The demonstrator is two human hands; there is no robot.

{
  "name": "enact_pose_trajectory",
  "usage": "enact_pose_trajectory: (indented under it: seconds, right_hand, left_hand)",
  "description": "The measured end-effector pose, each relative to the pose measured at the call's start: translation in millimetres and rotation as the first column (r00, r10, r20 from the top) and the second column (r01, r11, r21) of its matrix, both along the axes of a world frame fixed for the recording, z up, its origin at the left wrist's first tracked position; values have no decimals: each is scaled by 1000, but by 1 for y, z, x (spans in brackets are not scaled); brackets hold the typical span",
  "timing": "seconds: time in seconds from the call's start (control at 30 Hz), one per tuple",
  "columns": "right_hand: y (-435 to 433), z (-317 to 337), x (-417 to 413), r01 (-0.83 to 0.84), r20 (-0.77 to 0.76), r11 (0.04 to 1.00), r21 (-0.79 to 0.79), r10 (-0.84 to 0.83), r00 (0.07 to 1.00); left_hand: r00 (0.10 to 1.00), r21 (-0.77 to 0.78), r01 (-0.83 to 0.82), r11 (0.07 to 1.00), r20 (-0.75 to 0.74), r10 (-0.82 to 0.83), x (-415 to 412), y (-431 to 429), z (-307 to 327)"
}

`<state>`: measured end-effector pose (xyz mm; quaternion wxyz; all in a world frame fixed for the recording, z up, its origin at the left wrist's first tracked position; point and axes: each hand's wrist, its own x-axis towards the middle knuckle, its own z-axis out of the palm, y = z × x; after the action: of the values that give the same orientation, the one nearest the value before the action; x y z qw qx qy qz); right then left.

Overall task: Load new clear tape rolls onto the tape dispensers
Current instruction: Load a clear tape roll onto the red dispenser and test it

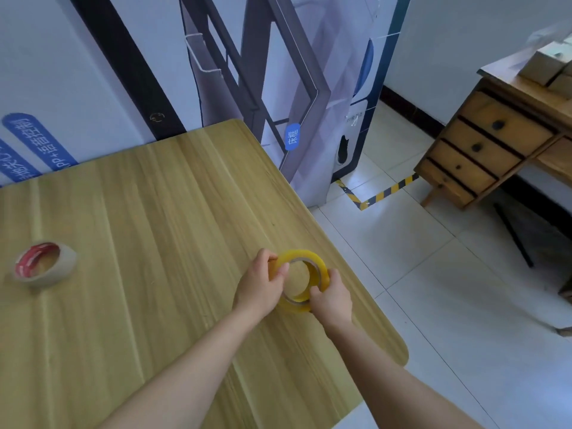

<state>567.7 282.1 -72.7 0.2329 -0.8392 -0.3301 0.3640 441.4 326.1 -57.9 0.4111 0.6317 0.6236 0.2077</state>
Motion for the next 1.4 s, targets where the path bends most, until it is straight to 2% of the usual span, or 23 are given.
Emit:
enact_pose_trajectory:
  seconds: [0.07,0.13,0.2,0.23,0.33,0.43,0.6,0.67,0.77,0.83,0.9,1.0,1.1,1.2,1.3,1.4]
  right_hand:
    - [5,11,-8,11,-38,996,90,-7,999]
    - [10,23,-20,-12,-81,980,197,28,996]
    - [14,37,-35,-25,-128,957,290,65,990]
    - [15,42,-43,-24,-151,949,316,75,986]
    - [16,56,-67,-17,-234,927,374,112,966]
    - [13,70,-97,-31,-281,899,437,170,945]
    - [3,93,-151,-100,-236,854,510,251,939]
    - [-8,105,-179,-157,-166,824,544,290,943]
    - [-38,135,-227,-174,-63,706,687,296,953]
    - [-61,155,-261,-191,-118,657,729,395,911]
    - [-81,167,-290,-254,-175,633,731,534,827]
    - [-104,183,-326,-329,-180,569,753,659,730]
    - [-122,202,-355,-292,-295,589,753,700,650]
    - [-138,221,-380,-274,-401,630,726,713,575]
    - [-152,232,-400,-269,-533,676,686,719,445]
    - [-162,242,-411,-265,-583,695,669,711,393]
  left_hand:
    - [975,9,-141,990,177,137,-10,4,9]
    - [891,-92,-284,954,341,298,-21,8,22]
    - [766,-250,-308,918,507,395,-35,11,37]
    - [733,-286,-278,917,554,395,-44,11,44]
    - [711,-291,-174,941,624,325,-76,4,67]
    - [695,-247,-176,953,655,298,-108,-12,93]
    - [610,-179,-234,956,739,287,-162,-52,127]
    - [572,-160,-279,947,764,298,-186,-68,138]
    - [529,-161,-292,943,794,299,-225,-92,154]
    - [507,-168,-256,952,815,280,-255,-107,167]
    - [502,-147,-226,963,830,244,-286,-123,178]
    - [561,-78,-203,976,808,181,-332,-148,190]
    - [684,48,-292,955,709,173,-371,-168,201]
    - [754,175,-348,921,636,164,-401,-187,217]
    - [747,149,-258,955,657,99,-424,-202,229]
    - [722,117,-277,954,680,126,-436,-216,237]
